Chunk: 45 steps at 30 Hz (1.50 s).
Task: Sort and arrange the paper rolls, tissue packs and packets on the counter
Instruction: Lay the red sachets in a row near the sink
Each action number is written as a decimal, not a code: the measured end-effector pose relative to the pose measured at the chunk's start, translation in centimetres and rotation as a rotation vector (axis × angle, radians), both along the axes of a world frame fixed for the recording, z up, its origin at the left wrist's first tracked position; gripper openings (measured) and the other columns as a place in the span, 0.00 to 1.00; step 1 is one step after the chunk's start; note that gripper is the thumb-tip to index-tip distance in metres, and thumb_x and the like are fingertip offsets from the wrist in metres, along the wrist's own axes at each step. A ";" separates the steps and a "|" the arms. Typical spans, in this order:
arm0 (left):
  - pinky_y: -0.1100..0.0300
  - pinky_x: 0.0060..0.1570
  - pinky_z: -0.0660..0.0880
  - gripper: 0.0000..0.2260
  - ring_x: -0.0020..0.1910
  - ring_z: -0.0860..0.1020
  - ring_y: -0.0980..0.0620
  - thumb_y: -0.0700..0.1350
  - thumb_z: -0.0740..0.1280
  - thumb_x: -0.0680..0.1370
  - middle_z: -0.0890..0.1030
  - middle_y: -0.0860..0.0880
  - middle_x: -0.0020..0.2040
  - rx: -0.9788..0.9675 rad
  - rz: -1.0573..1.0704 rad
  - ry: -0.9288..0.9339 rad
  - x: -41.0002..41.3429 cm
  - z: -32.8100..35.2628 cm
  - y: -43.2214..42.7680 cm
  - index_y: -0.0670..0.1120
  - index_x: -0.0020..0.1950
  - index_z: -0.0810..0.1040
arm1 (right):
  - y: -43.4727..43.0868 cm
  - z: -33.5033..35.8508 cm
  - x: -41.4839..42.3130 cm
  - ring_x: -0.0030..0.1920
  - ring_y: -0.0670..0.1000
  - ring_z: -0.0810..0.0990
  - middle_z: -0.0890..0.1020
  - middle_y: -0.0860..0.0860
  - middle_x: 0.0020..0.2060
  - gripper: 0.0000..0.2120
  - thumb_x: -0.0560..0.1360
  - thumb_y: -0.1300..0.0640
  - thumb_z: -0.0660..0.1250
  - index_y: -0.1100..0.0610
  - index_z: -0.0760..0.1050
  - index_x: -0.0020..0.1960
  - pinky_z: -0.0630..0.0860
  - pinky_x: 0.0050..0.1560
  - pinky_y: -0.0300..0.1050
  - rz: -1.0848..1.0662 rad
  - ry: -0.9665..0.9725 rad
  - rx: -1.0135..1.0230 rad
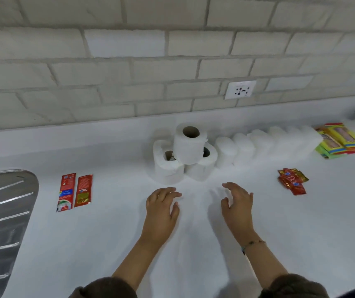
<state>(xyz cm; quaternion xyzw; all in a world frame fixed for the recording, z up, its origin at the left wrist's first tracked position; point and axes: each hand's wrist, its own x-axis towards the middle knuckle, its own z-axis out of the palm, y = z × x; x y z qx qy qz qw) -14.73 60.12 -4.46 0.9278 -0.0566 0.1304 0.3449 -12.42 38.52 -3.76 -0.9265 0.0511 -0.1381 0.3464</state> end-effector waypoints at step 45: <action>0.41 0.62 0.67 0.20 0.54 0.80 0.52 0.48 0.74 0.66 0.82 0.51 0.52 0.641 -0.440 -0.069 3.5 -1.7 -22.3 0.50 0.57 0.79 | -17.7 -4.0 -2.0 0.55 0.49 0.79 0.82 0.46 0.49 0.15 0.66 0.55 0.73 0.50 0.79 0.52 0.60 0.70 0.64 0.322 -0.122 -0.525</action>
